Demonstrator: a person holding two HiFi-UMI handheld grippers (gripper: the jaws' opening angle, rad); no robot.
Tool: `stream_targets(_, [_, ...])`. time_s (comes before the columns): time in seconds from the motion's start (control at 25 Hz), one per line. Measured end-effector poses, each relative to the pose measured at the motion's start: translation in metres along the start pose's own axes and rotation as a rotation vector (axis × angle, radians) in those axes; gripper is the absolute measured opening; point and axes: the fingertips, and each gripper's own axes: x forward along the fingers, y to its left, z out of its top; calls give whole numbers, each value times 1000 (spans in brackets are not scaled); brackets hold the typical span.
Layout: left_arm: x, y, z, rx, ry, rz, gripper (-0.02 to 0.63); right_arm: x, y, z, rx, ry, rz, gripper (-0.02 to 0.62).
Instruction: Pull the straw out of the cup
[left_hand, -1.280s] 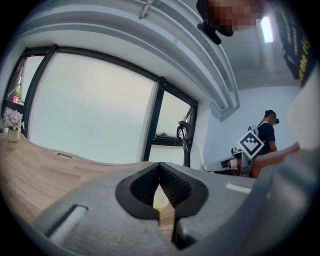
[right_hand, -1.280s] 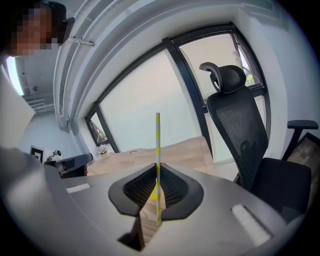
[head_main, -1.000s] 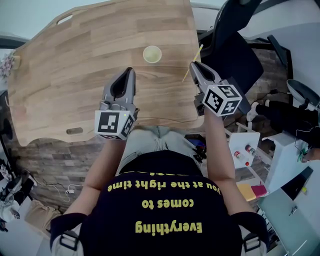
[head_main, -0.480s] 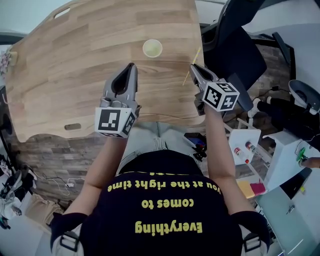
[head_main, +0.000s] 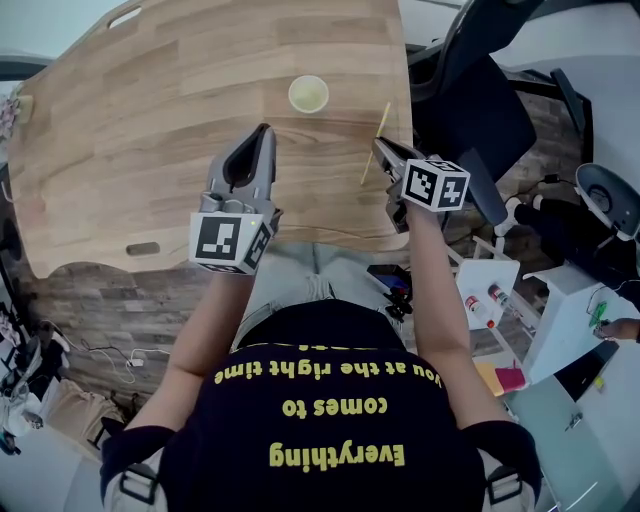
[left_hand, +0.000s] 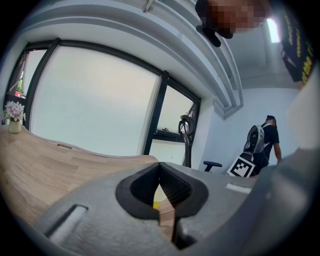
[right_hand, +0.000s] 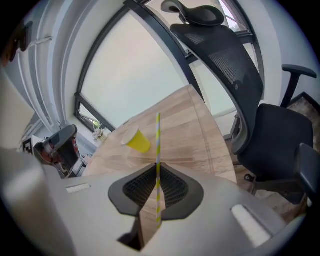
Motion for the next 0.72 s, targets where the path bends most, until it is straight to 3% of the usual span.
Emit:
stream_targets(0.24, [2,8,-2,-12,4,9,0,14,-3,-13,48,68,19,32])
stream_targets(0.72, [0,11,-7,-15,16,21,0,31,-15,-32,306,97,89,32])
